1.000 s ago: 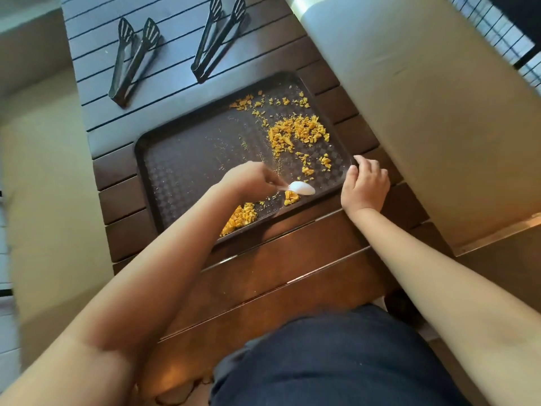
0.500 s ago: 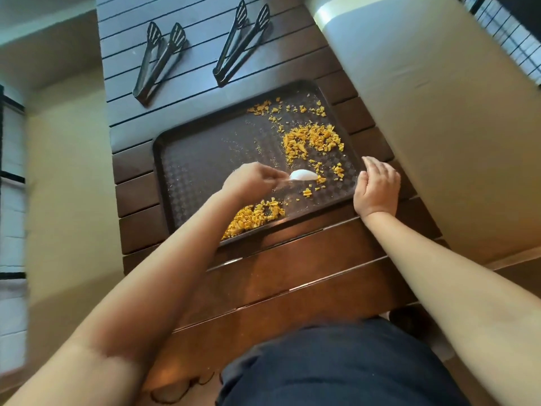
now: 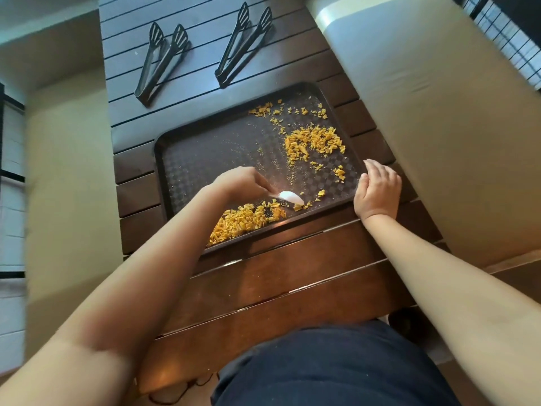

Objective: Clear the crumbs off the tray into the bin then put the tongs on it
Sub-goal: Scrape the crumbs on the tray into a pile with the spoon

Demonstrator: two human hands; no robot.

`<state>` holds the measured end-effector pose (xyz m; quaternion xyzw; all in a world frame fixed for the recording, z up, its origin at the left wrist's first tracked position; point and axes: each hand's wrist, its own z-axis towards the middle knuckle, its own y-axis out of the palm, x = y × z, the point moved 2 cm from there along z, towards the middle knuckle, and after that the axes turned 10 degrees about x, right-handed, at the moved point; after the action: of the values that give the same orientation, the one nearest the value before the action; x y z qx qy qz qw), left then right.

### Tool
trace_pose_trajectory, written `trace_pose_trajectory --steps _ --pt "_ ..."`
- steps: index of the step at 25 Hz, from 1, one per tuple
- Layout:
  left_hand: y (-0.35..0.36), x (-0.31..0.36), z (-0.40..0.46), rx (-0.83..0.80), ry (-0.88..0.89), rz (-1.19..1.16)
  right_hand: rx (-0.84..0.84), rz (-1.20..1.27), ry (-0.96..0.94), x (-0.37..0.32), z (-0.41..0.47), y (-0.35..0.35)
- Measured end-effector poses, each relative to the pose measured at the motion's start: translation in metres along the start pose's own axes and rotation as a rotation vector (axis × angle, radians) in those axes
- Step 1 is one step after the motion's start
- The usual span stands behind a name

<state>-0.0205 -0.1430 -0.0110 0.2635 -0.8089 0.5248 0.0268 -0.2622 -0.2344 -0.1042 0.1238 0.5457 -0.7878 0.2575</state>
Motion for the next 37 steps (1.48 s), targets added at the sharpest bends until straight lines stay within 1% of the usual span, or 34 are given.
trace_pose_trajectory --steps 4,5,9,12,15,17,19,21,24,27,29,31,33,35,37 --pt "0.003 0.02 0.004 0.176 0.037 -0.159 -0.009 -0.001 0.004 0.001 0.0 0.001" --pt "0.009 0.027 0.005 0.174 0.048 -0.156 -0.002 -0.003 0.001 0.001 -0.001 0.001" --pt "0.031 0.032 0.002 0.07 0.072 -0.085 0.008 0.007 -0.003 0.001 -0.002 0.002" --pt "0.021 0.011 -0.011 0.056 0.013 -0.017 0.007 0.001 0.0 0.0 -0.002 0.002" --pt "-0.001 -0.016 -0.026 -0.013 -0.083 0.017 0.011 0.004 -0.002 0.001 -0.003 0.002" --pt "-0.01 -0.021 -0.027 0.0 -0.11 -0.08 0.017 0.003 -0.005 0.001 -0.003 0.002" --pt "-0.008 -0.013 -0.02 0.075 -0.098 -0.213 0.012 0.005 -0.001 0.001 -0.003 0.002" --pt "-0.001 0.001 -0.014 0.107 -0.079 -0.261 0.007 0.005 0.002 0.0 -0.003 0.002" --pt "0.011 0.008 -0.01 0.067 -0.072 -0.2 -0.001 0.016 0.013 -0.001 -0.003 0.002" --pt "0.009 -0.008 -0.016 0.029 -0.126 -0.128 0.005 0.015 0.01 -0.001 -0.004 0.002" --pt "0.003 -0.019 -0.02 -0.017 -0.158 -0.14 0.012 0.021 0.003 -0.001 -0.002 0.002" --pt "-0.003 -0.022 -0.02 -0.036 -0.161 -0.226 0.012 0.019 0.0 0.0 -0.003 0.002" --pt "-0.005 -0.017 -0.013 0.036 -0.161 -0.341 0.016 0.02 -0.004 -0.001 -0.003 0.002" --pt "-0.001 -0.009 -0.004 0.12 -0.177 -0.398 0.014 0.025 -0.005 -0.002 -0.002 0.001" --pt "0.007 0.002 0.004 0.136 -0.192 -0.427 0.02 0.021 -0.006 -0.003 -0.003 0.001"
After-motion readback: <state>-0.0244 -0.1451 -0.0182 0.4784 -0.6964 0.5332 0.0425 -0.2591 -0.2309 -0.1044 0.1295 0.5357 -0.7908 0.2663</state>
